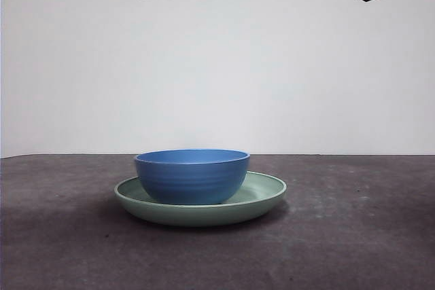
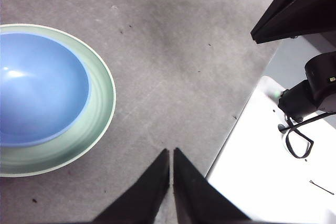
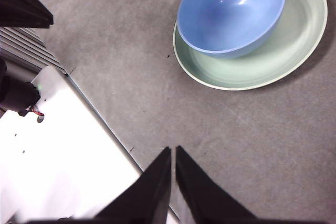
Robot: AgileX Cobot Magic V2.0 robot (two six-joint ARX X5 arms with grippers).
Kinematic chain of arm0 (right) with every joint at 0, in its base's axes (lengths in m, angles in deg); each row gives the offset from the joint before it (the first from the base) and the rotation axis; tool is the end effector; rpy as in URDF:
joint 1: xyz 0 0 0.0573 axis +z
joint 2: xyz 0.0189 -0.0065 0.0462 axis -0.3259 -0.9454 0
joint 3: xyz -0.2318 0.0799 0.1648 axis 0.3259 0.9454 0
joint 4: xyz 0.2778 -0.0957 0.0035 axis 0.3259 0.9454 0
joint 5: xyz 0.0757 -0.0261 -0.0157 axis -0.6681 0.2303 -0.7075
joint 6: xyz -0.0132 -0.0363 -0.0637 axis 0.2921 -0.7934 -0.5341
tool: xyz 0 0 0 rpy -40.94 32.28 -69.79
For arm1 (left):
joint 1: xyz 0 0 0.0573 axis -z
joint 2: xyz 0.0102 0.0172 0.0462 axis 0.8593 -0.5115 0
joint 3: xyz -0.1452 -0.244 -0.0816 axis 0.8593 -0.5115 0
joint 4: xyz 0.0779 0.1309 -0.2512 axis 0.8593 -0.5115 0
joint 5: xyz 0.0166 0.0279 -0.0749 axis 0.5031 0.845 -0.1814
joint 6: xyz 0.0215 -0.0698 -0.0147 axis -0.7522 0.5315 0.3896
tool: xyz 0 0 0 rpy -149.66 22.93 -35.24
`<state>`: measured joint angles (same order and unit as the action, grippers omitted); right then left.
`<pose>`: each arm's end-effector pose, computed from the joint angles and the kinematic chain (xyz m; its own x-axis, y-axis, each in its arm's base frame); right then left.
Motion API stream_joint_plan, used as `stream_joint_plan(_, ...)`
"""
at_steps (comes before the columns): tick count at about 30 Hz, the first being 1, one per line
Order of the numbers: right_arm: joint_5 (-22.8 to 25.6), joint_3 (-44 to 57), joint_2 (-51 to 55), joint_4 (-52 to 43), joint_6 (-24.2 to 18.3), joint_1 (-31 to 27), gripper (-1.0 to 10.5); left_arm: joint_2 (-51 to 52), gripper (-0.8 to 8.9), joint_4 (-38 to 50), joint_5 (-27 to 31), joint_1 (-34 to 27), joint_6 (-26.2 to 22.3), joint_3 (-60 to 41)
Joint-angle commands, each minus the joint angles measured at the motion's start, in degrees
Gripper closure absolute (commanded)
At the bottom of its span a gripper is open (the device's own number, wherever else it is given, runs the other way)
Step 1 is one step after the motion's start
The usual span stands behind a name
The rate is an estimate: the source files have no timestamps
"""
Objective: Pick up the blue bowl, put it on the green plate, put it on desk
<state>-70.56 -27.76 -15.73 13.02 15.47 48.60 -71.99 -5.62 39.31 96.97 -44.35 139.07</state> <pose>0.1578 0.1232 0.3077 0.2812 0.7284 -0.6247 -0.6375 0.6284 0.4457 0.1722 -0.1675 0.3152 0.2648 -0.7859 -0.5588 0.7898 0.5092 -0.3419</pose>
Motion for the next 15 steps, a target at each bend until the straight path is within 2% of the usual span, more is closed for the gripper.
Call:
stream_joint_plan(1,0.07,-1.11,-0.44,-0.66,-0.72,0.39,9.4,-0.46,8.03,0.68,-0.31,0.52,-0.46,0.42)
stream_joint_plan(10,0.07,-1.11,-0.44,-0.66,-0.72,0.39,9.4,0.72,8.03,0.90,-0.26,0.15,-0.46,0.42)
stream_joint_plan(13,0.07,-1.11,-0.44,-0.68,-0.72,0.39,9.4,3.48,8.03,1.60,0.92,-1.42,-4.81,0.42)
stream_joint_plan(15,0.07,-1.11,-0.44,-0.72,-0.72,0.39,9.4,6.14,8.03,3.87,3.72,-3.80,-6.36,0.35)
